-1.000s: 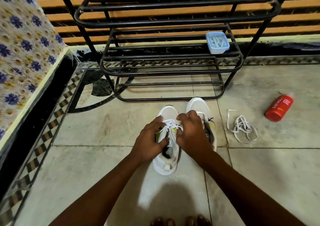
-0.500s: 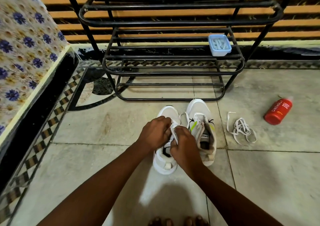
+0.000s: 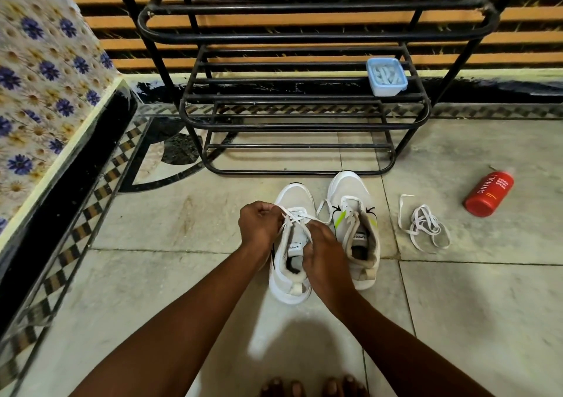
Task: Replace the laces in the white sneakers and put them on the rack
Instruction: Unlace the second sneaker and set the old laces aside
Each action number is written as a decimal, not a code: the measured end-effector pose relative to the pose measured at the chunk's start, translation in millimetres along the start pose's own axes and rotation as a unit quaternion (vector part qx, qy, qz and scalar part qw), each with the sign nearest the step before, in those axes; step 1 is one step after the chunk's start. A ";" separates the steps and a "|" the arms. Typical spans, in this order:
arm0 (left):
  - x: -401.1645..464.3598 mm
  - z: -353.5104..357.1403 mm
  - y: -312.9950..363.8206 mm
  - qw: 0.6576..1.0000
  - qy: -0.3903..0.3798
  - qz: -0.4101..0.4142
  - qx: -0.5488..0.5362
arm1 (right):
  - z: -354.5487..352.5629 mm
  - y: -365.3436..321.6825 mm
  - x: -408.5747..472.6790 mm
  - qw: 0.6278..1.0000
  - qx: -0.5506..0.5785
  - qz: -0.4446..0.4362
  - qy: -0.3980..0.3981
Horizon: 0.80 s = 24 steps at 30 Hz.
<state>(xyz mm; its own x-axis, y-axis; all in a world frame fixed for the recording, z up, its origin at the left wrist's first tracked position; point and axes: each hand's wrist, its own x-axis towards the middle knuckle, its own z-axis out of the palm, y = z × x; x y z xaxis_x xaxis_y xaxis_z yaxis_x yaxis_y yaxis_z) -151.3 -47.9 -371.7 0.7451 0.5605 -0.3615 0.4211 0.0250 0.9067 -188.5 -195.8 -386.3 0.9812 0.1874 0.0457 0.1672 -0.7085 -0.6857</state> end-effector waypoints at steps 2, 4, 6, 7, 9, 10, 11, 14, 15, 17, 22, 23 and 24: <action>-2.8 -2.2 0.7 0.999 -0.019 0.001 -0.026 | 1.2 1.2 0.7 1.000 -0.005 -0.001 -0.001; -5.4 -4.3 2.0 0.997 -0.057 0.049 0.002 | 3.0 1.3 1.8 1.000 -0.006 0.000 -0.002; -4.2 -6.4 6.2 0.987 -0.100 0.111 0.065 | 4.1 0.0 3.8 1.000 -0.009 0.000 -0.002; -2.5 -7.5 8.7 0.978 -0.120 0.140 0.100 | 4.2 -1.5 4.8 1.000 -0.013 -0.002 -0.005; 3.9 -8.6 13.1 0.950 -0.168 0.190 0.180 | 4.7 -4.1 6.2 1.000 -0.017 0.003 -0.013; 6.1 -8.4 15.8 0.932 -0.189 0.214 0.224 | 5.3 -4.9 6.1 1.000 -0.016 0.010 -0.014; 9.6 -8.2 17.7 0.911 -0.205 0.235 0.269 | 6.0 -4.9 5.5 1.000 -0.015 0.017 -0.015; 15.4 -9.9 22.8 0.875 -0.224 0.289 0.318 | 8.6 -2.3 3.2 0.999 -0.022 0.018 -0.017; 16.5 -11.3 24.1 0.878 -0.226 0.287 0.309 | 9.0 -1.2 2.7 1.000 -0.022 0.016 -0.012; 17.0 -13.8 25.2 0.905 -0.219 0.254 0.262 | 9.6 -0.7 1.3 1.000 -0.018 0.017 -0.005; 3.6 -6.2 34.3 0.990 -0.126 -0.044 -0.043 | 17.0 0.7 7.1 0.999 -0.036 0.018 0.003; 3.4 -6.7 33.2 0.989 -0.122 -0.068 -0.050 | 17.0 -0.8 8.0 0.999 -0.040 0.022 -0.002; 4.8 -8.1 32.2 0.988 -0.132 -0.065 -0.037 | 15.7 -2.2 9.4 0.999 -0.042 0.025 -0.007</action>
<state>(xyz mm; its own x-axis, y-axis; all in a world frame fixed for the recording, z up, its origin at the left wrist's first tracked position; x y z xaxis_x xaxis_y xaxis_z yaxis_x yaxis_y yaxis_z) -138.3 -37.6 -342.5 0.7998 0.3130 -0.5122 0.4914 0.1486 0.8582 -181.2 -181.8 -395.7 0.9873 0.1589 0.0020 0.1254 -0.7713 -0.6239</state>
